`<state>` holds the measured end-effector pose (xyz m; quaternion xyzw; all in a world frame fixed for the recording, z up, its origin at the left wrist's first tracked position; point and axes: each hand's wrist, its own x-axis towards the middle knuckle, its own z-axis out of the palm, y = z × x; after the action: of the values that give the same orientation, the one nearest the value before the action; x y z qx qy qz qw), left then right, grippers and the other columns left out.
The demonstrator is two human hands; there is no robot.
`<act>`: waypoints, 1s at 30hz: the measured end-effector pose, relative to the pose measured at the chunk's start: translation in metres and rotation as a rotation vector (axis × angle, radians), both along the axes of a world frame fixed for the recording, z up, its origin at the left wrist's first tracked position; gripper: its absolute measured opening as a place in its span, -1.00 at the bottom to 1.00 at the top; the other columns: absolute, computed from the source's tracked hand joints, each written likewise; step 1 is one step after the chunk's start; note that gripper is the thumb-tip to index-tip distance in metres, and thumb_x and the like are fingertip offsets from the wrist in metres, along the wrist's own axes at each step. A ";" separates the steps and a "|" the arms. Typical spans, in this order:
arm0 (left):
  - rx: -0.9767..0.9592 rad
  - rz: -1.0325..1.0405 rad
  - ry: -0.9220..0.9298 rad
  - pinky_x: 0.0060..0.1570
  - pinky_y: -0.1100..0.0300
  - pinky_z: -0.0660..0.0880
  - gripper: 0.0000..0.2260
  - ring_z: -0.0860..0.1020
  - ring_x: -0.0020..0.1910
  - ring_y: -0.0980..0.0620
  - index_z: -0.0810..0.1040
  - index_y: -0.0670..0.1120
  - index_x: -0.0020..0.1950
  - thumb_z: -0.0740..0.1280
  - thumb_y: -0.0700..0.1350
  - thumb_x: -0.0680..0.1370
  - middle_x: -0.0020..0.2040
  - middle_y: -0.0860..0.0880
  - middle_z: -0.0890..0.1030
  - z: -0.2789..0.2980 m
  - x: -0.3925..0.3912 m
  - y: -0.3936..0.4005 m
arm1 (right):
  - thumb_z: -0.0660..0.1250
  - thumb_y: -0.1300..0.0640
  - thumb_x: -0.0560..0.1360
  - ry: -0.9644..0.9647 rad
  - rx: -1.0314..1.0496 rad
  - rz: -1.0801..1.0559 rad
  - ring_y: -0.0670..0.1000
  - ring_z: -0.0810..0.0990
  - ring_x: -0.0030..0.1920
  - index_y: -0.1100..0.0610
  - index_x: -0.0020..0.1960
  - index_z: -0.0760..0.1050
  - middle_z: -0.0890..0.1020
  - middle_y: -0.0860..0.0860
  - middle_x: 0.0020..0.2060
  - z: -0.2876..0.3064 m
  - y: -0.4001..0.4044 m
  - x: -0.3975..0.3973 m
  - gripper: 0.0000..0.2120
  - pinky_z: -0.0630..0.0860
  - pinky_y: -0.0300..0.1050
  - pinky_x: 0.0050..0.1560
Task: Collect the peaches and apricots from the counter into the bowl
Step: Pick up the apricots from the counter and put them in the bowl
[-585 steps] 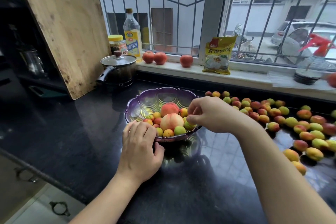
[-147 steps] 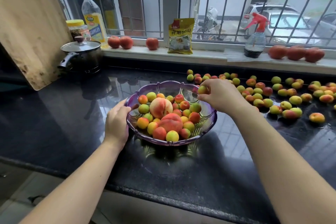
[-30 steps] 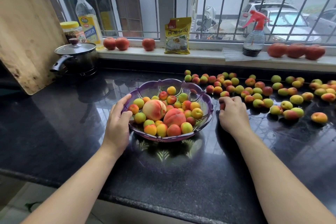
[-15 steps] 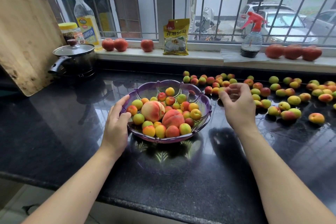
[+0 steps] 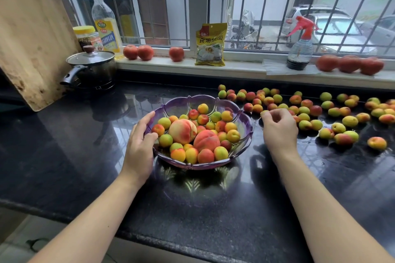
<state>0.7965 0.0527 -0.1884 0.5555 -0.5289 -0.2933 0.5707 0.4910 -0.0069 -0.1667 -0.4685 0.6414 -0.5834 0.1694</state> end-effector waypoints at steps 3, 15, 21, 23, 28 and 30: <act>0.005 -0.003 0.020 0.50 -0.07 0.38 -0.42 0.44 0.46 0.06 0.43 0.09 0.56 0.17 0.02 0.51 0.47 0.05 0.48 0.000 0.001 -0.001 | 0.29 0.22 0.59 0.042 0.108 -0.117 0.04 0.55 -0.06 0.07 0.01 0.52 0.61 0.04 -0.04 -0.015 -0.006 -0.015 -0.93 0.37 -0.26 -0.20; 0.016 -0.009 0.008 0.52 -0.07 0.35 -0.39 0.41 0.48 0.07 0.40 0.12 0.58 0.17 0.02 0.49 0.49 0.08 0.45 0.004 -0.001 0.001 | 0.23 0.07 0.62 0.828 0.428 -0.118 0.24 0.52 0.24 0.05 0.49 0.32 0.38 0.09 0.44 -0.023 -0.052 -0.019 -0.56 0.48 0.08 -0.03; 0.021 -0.007 0.017 0.53 -0.09 0.35 -0.40 0.41 0.49 0.08 0.42 0.11 0.57 0.18 0.02 0.49 0.49 0.08 0.47 0.002 0.000 -0.001 | 0.38 -0.02 0.56 0.641 0.359 -0.141 0.14 0.50 -0.06 0.11 0.20 0.47 0.56 0.10 0.05 -0.022 -0.053 -0.030 -0.70 0.35 -0.06 -0.19; 0.022 -0.010 0.027 0.53 -0.12 0.35 -0.41 0.41 0.49 0.06 0.43 0.10 0.56 0.18 0.01 0.49 0.49 0.07 0.47 0.001 0.001 -0.002 | 0.37 -0.12 0.55 0.556 0.346 -0.124 0.09 0.44 -0.13 0.07 0.09 0.49 0.55 0.05 -0.08 -0.022 -0.051 -0.032 -0.72 0.30 -0.09 -0.24; 0.021 -0.006 0.043 0.52 -0.11 0.36 -0.42 0.43 0.48 0.06 0.45 0.09 0.54 0.19 0.00 0.49 0.48 0.06 0.49 0.001 0.000 -0.001 | 0.29 -0.25 0.56 0.293 0.231 -0.060 0.07 0.46 -0.09 0.09 0.05 0.58 0.57 0.01 -0.12 -0.019 -0.047 -0.037 -0.60 0.32 -0.08 -0.11; 0.020 -0.007 0.047 0.51 -0.10 0.37 -0.42 0.44 0.47 0.06 0.45 0.09 0.54 0.19 0.00 0.49 0.47 0.06 0.49 0.001 -0.001 -0.001 | 0.30 -0.23 0.57 0.223 0.158 -0.009 0.06 0.52 -0.06 0.10 0.05 0.60 0.60 -0.02 -0.11 -0.014 -0.044 -0.036 -0.61 0.34 -0.10 -0.08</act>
<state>0.7959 0.0519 -0.1870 0.5521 -0.5143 -0.3138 0.5764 0.4549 -0.0510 -0.1803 -0.5128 0.7024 -0.4760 0.1309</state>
